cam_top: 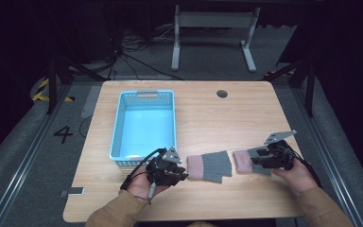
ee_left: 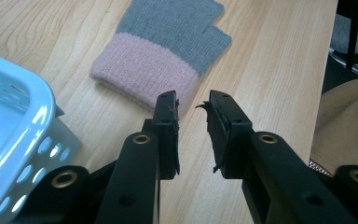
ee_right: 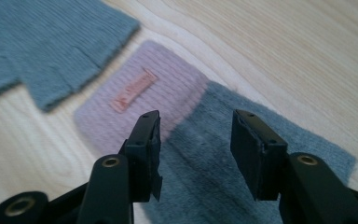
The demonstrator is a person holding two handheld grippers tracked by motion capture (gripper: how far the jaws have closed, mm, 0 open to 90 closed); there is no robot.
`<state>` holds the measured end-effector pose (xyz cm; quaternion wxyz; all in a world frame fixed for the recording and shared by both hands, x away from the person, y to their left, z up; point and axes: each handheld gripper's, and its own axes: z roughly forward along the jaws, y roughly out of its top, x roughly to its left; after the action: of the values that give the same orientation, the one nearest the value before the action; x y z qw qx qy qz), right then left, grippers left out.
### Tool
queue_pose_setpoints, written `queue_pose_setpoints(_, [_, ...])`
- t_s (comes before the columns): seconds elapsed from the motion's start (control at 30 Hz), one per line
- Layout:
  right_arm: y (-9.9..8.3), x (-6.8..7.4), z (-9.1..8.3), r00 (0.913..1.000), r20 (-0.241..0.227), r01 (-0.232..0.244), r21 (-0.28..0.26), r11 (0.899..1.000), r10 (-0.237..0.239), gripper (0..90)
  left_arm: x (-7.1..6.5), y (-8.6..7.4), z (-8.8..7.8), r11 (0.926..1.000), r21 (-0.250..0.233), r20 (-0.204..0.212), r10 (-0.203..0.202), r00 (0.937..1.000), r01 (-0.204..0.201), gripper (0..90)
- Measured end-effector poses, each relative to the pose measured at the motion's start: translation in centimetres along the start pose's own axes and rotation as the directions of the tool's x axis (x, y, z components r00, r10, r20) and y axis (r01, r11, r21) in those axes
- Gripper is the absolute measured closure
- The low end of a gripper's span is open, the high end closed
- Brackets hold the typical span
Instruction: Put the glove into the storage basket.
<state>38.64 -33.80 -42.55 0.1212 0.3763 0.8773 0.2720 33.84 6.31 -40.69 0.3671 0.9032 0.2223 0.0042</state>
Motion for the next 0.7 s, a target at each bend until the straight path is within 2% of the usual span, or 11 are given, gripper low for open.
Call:
queue_pose_setpoints(0.13, [-0.1, -0.4, 1.0, 0.9995, -0.004, -0.030, 0.055, 0.998, 0.031, 52.5, 0.0, 0.0, 0.0, 1.0000, 0.002, 0.001, -0.004, 1.0000, 0.004, 73.3])
queue_pose_setpoints(0.23, [-0.2, -0.3, 1.1, 0.9998, 0.007, -0.020, 0.051, 0.998, 0.020, 57.2, 0.0, 0.0, 0.0, 1.0000, 0.001, 0.000, -0.003, 1.0000, 0.003, 73.3])
queue_pose_setpoints(0.37, [-0.6, 0.0, 1.1, 0.9996, 0.022, -0.020, 0.025, 0.999, 0.019, 70.4, -0.1, 0.0, 0.0, 1.0000, 0.003, 0.002, 0.000, 1.0000, 0.000, 73.3])
queue_pose_setpoints(0.47, [-0.6, 0.2, 1.0, 0.9994, 0.025, -0.023, 0.022, 0.999, 0.023, 84.1, 0.0, 0.0, 0.0, 1.0000, 0.003, 0.001, -0.001, 1.0000, 0.001, 73.4])
queue_pose_setpoints(0.6, [-0.4, 0.5, 1.0, 0.9989, 0.028, -0.038, 0.041, 0.998, 0.036, 86.8, 0.0, 0.0, 0.0, 1.0000, 0.001, 0.001, -0.003, 1.0000, 0.003, 73.4])
queue_pose_setpoints(0.7, [-0.2, 0.7, 0.8, 0.9986, 0.047, -0.026, 0.046, 0.999, 0.023, 87.3, 0.0, 0.0, -0.1, 1.0000, 0.000, 0.000, -0.003, 1.0000, 0.003, 73.5])
